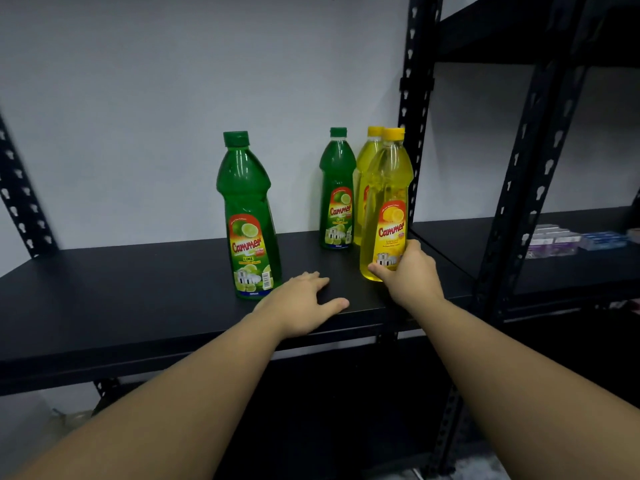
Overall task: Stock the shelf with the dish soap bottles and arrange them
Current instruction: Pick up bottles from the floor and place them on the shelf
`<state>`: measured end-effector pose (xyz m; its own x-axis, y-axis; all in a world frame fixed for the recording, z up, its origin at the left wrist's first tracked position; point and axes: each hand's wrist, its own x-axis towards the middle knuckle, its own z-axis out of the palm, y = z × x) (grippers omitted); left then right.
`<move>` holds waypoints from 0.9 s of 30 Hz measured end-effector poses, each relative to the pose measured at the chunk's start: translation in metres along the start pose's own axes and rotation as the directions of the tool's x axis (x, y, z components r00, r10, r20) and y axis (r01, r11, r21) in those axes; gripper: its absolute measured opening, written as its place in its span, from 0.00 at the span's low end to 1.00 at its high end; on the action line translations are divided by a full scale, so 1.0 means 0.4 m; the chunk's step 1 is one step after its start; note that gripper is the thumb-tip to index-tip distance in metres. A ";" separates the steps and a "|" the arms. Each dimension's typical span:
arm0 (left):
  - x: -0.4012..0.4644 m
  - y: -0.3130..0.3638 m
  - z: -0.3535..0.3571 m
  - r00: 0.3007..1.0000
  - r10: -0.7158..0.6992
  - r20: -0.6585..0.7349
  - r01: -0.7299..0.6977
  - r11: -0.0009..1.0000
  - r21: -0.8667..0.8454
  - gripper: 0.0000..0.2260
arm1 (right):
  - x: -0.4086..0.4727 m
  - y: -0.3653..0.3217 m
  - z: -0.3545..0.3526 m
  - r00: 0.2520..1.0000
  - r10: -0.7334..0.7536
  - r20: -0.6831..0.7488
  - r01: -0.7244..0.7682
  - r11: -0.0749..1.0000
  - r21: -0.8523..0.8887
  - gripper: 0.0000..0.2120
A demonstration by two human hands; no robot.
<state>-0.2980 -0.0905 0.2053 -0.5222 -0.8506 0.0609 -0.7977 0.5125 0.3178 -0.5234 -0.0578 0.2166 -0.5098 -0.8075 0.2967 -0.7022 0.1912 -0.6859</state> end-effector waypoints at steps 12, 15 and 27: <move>-0.009 -0.011 0.002 0.999 0.009 -0.041 -0.010 0.999 -0.036 0.37 | 0.124 -0.008 0.049 0.998 0.051 0.035 -0.044 0.986 -0.163 0.31; -0.008 -0.012 0.003 0.999 0.008 -0.040 -0.009 0.999 -0.041 0.38 | 0.130 -0.008 0.056 0.998 0.050 0.030 -0.044 0.985 -0.168 0.30; -0.017 -0.017 0.009 0.997 0.017 -0.076 -0.021 0.999 -0.045 0.37 | 0.138 0.003 0.056 0.993 0.096 0.072 -0.085 0.985 -0.151 0.33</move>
<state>-0.2903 -0.0879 0.1992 -0.5114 -0.8481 0.1385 -0.7723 0.5243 0.3586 -0.5413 -0.1146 0.2174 -0.5381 -0.8232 0.1811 -0.7237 0.3411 -0.5999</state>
